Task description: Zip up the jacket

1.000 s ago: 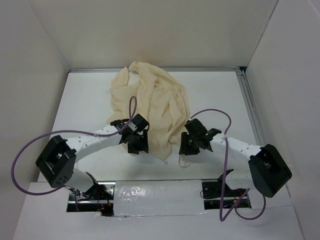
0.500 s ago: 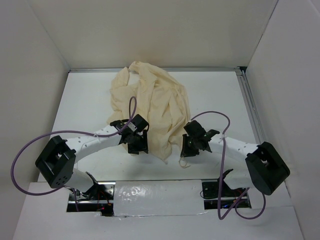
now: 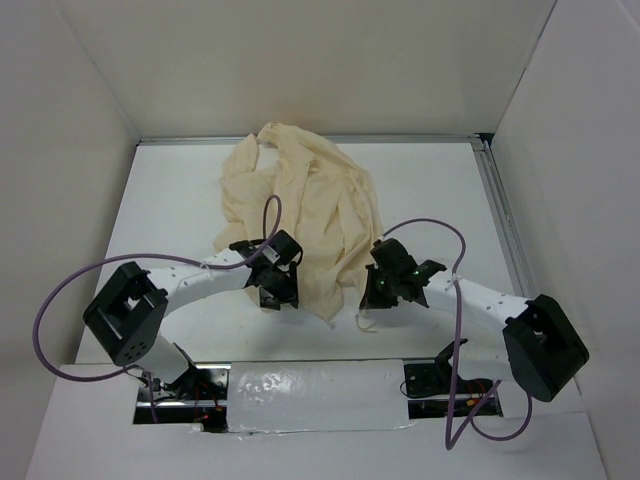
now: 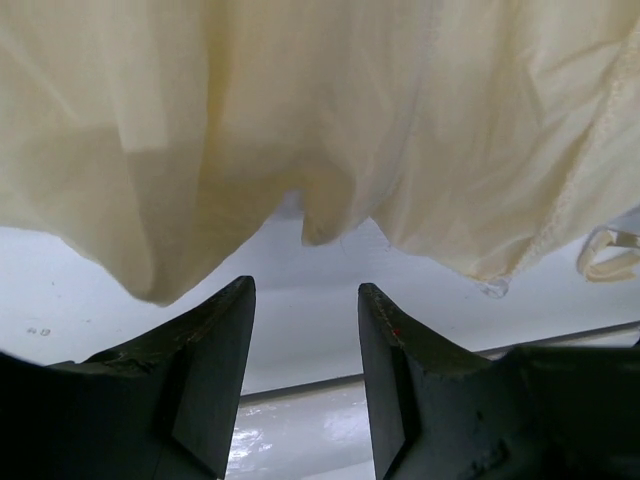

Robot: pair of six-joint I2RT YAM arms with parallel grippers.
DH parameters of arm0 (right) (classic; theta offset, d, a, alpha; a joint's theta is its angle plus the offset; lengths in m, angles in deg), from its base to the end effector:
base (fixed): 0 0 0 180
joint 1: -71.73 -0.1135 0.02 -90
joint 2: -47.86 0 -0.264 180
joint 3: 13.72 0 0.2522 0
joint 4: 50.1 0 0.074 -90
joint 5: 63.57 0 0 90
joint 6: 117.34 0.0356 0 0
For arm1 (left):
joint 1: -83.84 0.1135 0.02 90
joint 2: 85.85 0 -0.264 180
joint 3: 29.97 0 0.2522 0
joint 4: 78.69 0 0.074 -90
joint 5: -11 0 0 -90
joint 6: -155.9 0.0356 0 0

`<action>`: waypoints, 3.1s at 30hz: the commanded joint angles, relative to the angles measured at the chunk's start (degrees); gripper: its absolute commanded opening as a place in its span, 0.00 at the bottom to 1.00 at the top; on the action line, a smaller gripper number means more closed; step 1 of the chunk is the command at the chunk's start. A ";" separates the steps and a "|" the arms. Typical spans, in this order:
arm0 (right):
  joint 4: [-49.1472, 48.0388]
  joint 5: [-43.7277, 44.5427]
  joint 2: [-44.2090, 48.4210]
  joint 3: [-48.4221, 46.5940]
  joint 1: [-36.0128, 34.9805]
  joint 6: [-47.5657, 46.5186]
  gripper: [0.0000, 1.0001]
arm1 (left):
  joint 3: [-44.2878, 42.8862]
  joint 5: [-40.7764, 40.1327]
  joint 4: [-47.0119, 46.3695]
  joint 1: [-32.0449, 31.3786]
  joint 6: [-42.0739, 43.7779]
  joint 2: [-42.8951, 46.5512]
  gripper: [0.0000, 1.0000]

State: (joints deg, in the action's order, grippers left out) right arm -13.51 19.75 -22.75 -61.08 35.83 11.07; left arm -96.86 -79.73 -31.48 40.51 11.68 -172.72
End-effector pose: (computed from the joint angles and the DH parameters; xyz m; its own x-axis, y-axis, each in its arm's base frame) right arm 0.1750 0.1318 0.1684 -0.9401 0.0813 -0.3312 -0.0583 0.9186 0.3910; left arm 0.2077 -0.1953 0.1899 -0.9458 -0.2230 -0.2362 -0.1449 0.9404 -0.3076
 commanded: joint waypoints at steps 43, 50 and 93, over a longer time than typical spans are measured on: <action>-6.13 -6.76 9.15 0.47 2.68 -6.77 0.00 | -0.14 3.45 -6.47 0.09 6.66 11.45 0.00; -11.84 -17.05 14.89 -2.25 5.31 -10.29 0.00 | -1.72 9.16 -14.19 0.26 10.36 18.40 0.00; -66.42 -34.19 15.07 5.22 8.13 2.10 0.00 | 6.98 38.08 -55.51 11.16 5.26 21.92 0.00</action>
State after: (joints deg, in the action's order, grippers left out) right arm -71.80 -13.54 -6.77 -52.14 43.37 12.21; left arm -86.85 -45.11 -81.53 50.85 17.48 -150.29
